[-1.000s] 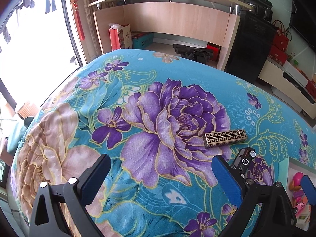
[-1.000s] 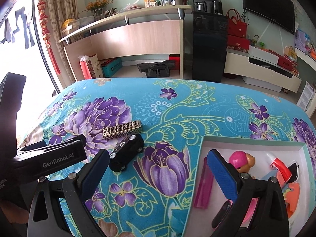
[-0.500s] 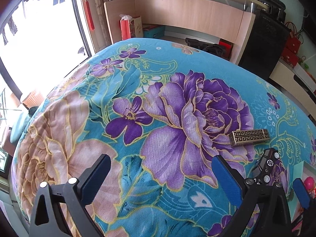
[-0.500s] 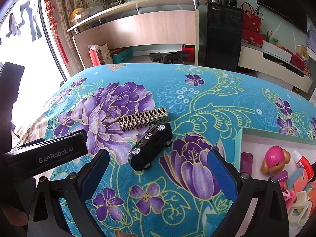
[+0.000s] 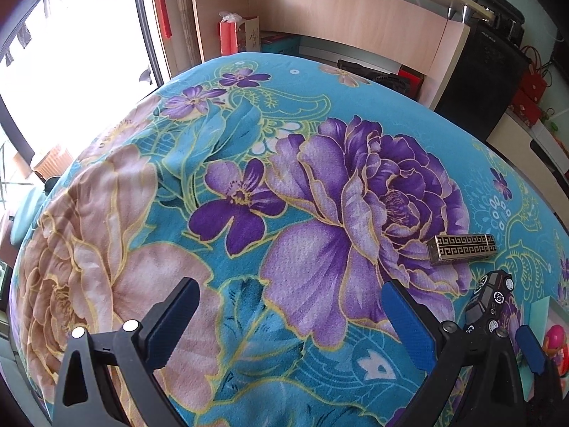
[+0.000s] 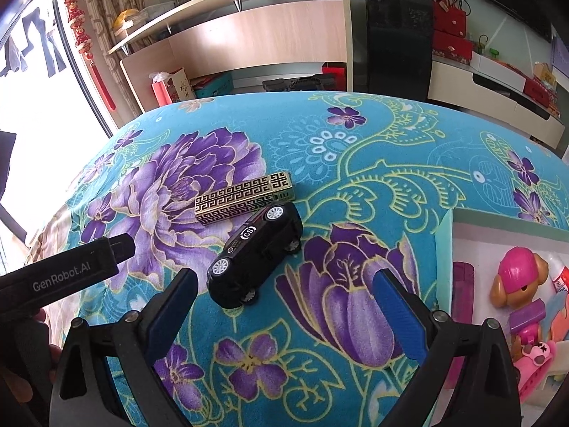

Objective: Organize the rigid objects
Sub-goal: 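Move the left tool to the gold patterned case while the right tool approaches the black toy car, then close the right tool on the black toy car while the left tool grasps the gold case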

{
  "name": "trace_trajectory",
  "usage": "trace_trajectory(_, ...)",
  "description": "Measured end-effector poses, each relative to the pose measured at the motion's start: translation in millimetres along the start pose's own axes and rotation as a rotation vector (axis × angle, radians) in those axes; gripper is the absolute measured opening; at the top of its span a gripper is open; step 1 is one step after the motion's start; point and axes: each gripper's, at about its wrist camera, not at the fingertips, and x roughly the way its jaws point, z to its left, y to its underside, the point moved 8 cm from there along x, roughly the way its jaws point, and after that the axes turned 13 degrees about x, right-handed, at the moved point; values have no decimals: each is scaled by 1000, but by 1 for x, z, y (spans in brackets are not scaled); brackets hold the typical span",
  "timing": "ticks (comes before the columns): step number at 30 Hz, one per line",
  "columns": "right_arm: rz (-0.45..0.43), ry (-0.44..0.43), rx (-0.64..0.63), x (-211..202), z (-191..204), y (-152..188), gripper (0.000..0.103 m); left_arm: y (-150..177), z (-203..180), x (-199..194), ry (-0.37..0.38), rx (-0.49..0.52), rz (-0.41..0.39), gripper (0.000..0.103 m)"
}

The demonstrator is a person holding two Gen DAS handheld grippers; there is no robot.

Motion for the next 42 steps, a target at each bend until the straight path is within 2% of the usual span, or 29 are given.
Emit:
trace_trajectory(5,-6,-16,15,3,5,-4,89,-2,1,4,-1,2,3,103)
trace_trajectory(10,-13,4,-3,11,11,-6,85,-6,-1,8,-11,25,6,103)
trace_trajectory(12,-15,17,-3,15,11,-6,75,-9,-2,8,-3,20,1,103)
trace_trajectory(16,-29,10,12,17,11,-11,70,-15,-5,8,-1,26,-16,103)
trace_trajectory(19,-30,18,23,19,8,-12,60,-19,-10,8,3,35,-29,103)
trace_trajectory(21,-34,18,36,18,5,-14,49,-21,-15,8,8,49,-37,103)
trace_trajectory(27,-32,4,93,18,-8,-20,37,-29,-33,8,20,88,-67,103)
trace_trajectory(35,-31,-28,140,12,-17,-26,28,-39,-57,4,59,120,-104,103)
trace_trajectory(42,-58,-36,194,-2,-34,-40,28,-43,-79,5,104,133,-116,103)
